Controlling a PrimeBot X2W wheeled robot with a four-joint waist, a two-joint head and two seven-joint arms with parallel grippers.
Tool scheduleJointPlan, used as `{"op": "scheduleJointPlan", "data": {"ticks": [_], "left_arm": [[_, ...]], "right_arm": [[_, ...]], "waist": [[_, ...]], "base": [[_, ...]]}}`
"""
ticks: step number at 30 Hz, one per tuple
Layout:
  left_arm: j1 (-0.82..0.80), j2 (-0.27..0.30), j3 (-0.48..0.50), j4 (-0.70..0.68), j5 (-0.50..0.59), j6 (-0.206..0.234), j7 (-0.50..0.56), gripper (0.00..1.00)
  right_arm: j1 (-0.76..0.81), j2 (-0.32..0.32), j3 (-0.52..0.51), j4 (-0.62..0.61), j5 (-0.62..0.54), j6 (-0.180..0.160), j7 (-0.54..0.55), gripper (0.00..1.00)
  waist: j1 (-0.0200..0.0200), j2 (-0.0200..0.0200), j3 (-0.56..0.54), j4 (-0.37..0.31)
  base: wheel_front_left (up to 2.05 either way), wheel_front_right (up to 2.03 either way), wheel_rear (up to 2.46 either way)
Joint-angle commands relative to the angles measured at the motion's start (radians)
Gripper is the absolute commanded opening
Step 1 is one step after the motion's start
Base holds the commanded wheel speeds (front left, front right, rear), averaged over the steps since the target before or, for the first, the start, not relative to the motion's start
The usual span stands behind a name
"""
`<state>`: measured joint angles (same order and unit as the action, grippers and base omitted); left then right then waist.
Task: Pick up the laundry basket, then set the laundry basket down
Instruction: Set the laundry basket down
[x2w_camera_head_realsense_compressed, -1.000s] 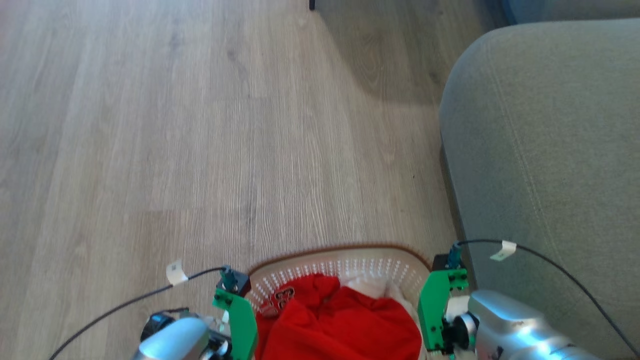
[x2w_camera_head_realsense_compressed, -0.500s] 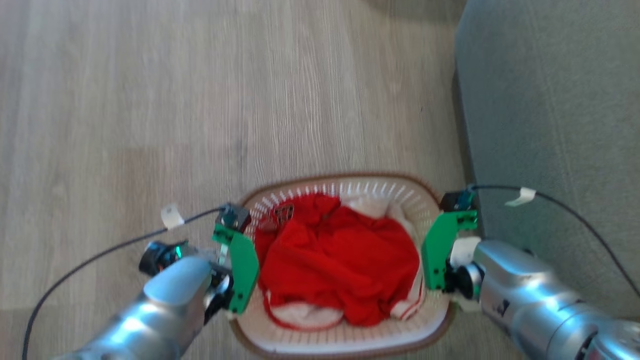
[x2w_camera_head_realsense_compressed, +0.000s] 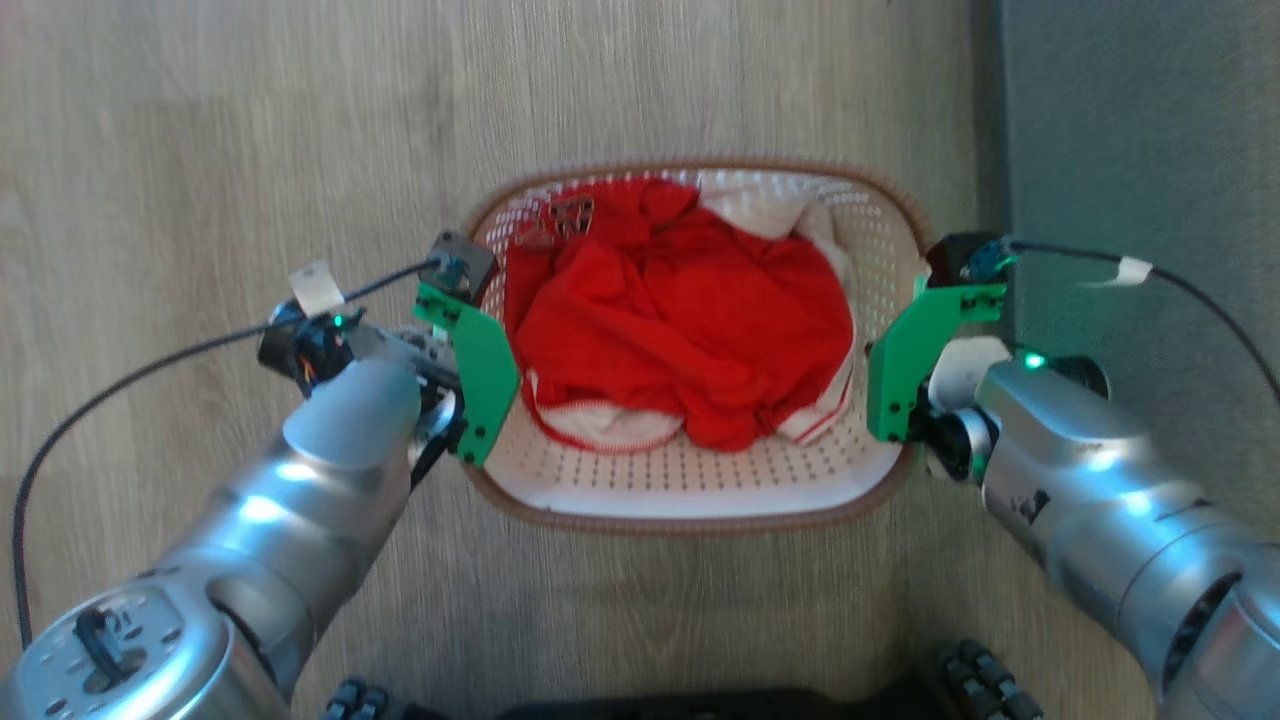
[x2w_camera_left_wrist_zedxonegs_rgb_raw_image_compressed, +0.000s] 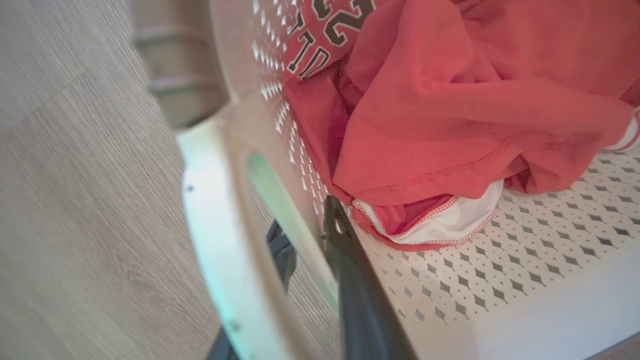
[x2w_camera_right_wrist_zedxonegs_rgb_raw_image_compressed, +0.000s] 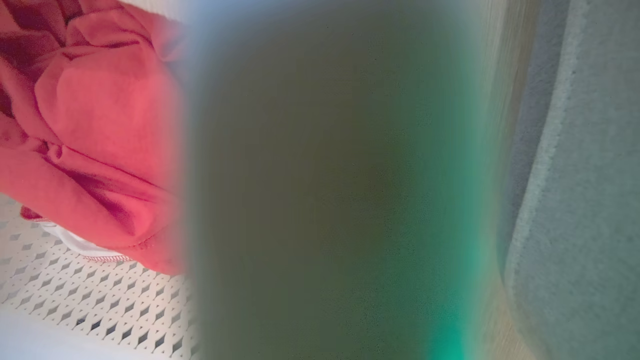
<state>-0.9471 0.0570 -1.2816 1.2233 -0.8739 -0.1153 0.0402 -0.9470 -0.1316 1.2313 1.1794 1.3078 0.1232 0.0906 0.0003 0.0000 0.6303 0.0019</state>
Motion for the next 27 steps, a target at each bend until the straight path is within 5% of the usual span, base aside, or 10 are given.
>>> {"op": "scheduleJointPlan", "data": {"ticks": [1,13,27], "left_arm": [[-0.025,-0.003,0.006,-0.003,0.020,-0.012,-0.019,0.00],[-0.123,-0.007,0.004,-0.037,0.028,0.006,-0.006,0.00],[-0.183,-0.007,0.015,-0.055,-0.001,0.021,-0.027,0.00]], "right_arm": [[0.010,0.001,0.005,-0.017,-0.014,0.008,-0.024,0.00],[-0.068,-0.012,-0.011,-0.008,0.001,0.008,-0.099,0.00],[-0.113,-0.014,-0.005,0.001,0.002,0.008,-0.146,0.00]], "waist": [[-0.0003,0.0000,0.086,0.005],[-0.0003,0.0000,0.243,0.016],[-0.0003,0.0000,0.305,0.012]], "base": [[0.00,0.00,0.00],[0.00,0.00,0.00],[0.00,0.00,0.00]]}}
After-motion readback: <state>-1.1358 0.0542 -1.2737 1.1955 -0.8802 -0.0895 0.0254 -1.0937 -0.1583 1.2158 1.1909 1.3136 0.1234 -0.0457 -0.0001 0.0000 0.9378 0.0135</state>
